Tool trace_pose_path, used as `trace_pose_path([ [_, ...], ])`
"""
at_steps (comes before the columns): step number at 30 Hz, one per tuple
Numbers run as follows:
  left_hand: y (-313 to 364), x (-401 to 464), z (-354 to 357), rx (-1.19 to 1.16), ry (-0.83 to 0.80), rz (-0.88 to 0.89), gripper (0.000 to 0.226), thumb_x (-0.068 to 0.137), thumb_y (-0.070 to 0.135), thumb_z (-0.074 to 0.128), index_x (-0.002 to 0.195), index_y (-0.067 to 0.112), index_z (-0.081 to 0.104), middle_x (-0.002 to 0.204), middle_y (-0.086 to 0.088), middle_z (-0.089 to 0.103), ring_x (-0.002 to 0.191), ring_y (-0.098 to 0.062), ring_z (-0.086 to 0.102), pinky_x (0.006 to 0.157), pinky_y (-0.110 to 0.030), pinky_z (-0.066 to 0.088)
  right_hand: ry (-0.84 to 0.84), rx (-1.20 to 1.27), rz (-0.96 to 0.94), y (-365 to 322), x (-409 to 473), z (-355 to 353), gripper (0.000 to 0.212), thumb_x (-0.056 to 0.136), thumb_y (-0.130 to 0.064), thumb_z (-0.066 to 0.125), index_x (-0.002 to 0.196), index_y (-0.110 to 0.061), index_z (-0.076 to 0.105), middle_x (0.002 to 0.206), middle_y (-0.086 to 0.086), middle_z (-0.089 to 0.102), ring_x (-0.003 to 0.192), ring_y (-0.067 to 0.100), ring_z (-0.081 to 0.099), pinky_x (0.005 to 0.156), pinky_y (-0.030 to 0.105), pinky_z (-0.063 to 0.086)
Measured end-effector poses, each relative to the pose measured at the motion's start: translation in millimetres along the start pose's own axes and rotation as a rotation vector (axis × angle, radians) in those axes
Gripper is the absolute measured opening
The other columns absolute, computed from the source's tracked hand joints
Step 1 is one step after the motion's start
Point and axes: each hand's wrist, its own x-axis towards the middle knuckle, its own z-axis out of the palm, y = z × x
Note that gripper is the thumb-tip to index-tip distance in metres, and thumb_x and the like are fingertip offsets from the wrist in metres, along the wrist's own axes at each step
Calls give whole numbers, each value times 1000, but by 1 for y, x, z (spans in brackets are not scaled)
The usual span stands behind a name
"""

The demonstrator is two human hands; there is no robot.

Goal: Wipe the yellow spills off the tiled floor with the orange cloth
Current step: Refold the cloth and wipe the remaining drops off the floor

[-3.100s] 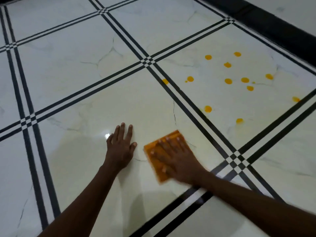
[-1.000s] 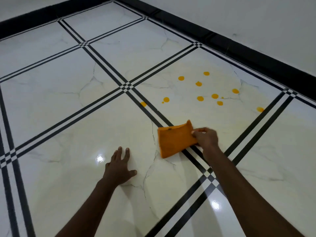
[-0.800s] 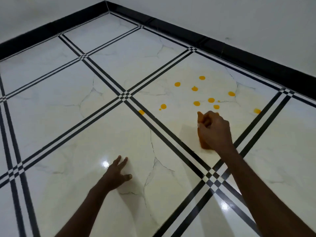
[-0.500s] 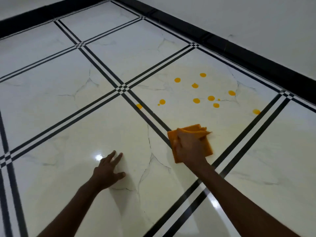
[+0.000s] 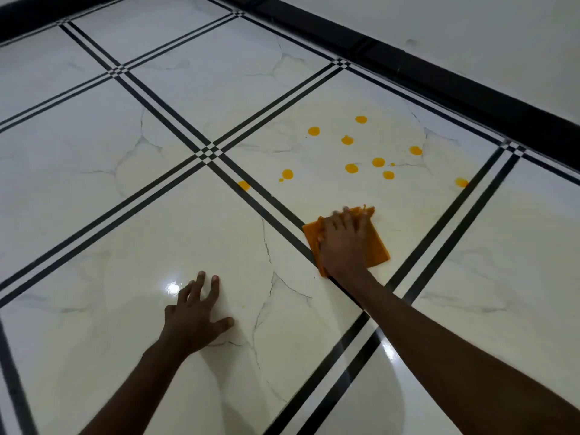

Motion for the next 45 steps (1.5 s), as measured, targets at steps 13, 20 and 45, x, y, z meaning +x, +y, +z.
trace_pose_path([
  [13,17,6,-25,-18,-17,-50,78,94,58,47,155,19,20,163,-11,15,146,-30,24,109,-49,36,106,191,-48,6,-6,30,63,105,-38,29,159,-6,31,163,19,34,153,37,28,124,55,22],
  [20,71,37,-47,-37,207,106,71,97,45,49,156,15,22,163,-15,18,147,-33,22,112,-49,32,100,158,282,35,-41,40,76,101,-57,25,164,-15,13,171,14,12,157,40,8,125,63,8],
  [45,37,100,-57,41,134,168,104,84,70,53,158,21,-3,165,-12,-7,152,-30,-1,119,-53,16,61,160,312,51,-10,34,79,96,-64,30,164,-24,19,170,15,16,156,44,12,123,65,8],
])
